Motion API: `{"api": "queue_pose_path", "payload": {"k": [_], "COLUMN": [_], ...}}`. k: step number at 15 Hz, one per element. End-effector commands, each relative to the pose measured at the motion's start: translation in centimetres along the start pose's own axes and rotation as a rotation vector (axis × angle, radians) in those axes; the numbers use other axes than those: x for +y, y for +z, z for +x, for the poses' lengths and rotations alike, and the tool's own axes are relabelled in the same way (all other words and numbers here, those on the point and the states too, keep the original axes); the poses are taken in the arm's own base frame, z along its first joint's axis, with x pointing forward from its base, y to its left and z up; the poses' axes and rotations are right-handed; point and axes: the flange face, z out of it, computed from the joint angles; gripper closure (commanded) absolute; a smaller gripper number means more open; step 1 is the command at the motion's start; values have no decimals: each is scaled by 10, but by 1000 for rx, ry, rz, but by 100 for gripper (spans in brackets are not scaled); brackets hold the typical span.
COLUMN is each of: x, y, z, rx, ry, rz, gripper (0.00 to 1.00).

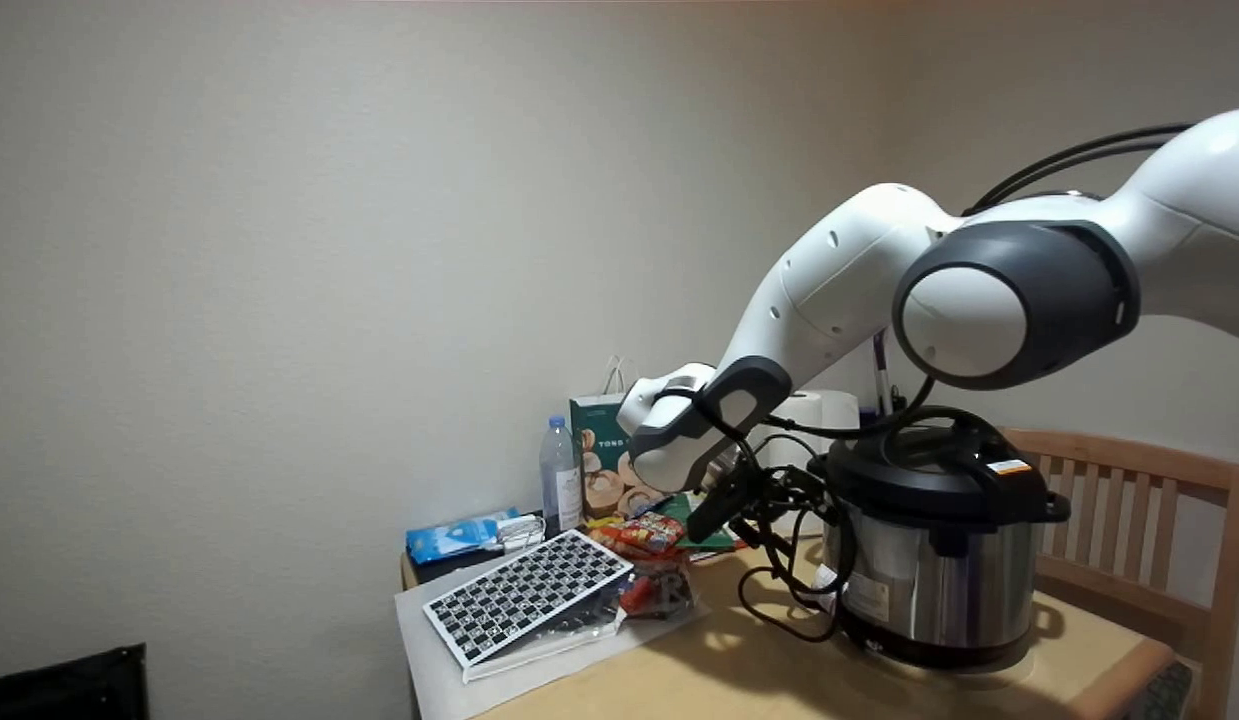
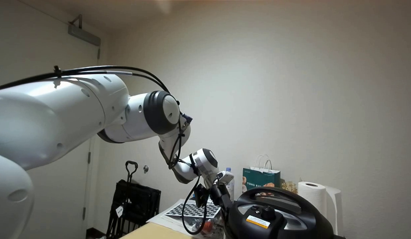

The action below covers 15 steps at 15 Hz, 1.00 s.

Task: Move the black cable to the right

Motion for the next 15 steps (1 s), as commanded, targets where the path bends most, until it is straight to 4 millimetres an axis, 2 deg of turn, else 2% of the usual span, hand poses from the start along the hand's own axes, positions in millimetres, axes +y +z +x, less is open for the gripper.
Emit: {"api": "queue_pose_path", "payload": {"k": [1, 3, 8, 12, 13, 15], "x": [4, 4, -4, -17, -15, -9], "y": [16, 24, -12, -9, -6, -15], "z": [0, -7, -30, -23, -26, -40], "rx": [-101, -198, -232, -296, -326, -368], "ry": [11, -59, -208, -159, -218, -310], "rz": [-62, -110, 66, 155, 121, 101], "gripper": [0, 0, 0, 0, 0, 0]}}
